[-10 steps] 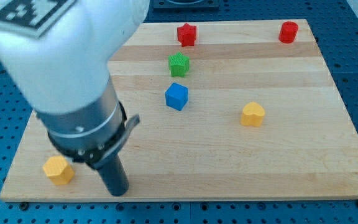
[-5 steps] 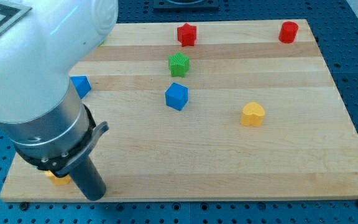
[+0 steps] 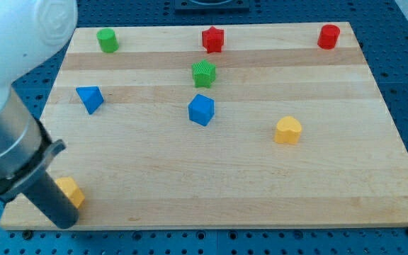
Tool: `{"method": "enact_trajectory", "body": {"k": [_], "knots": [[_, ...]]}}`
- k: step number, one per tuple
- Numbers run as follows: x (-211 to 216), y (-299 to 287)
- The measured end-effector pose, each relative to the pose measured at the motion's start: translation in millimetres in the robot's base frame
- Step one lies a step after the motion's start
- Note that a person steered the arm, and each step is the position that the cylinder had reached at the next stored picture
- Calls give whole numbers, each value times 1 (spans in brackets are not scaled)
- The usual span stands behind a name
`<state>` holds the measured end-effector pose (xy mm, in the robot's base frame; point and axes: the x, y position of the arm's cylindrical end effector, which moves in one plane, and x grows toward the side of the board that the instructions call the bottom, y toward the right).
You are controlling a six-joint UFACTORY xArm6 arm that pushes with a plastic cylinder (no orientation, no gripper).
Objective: Slightly move the yellow hexagon towards the blue triangle
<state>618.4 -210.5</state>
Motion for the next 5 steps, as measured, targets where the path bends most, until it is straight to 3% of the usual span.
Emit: {"method": "enact_trajectory", "body": {"k": [5], "knots": [[-4, -1]]}}
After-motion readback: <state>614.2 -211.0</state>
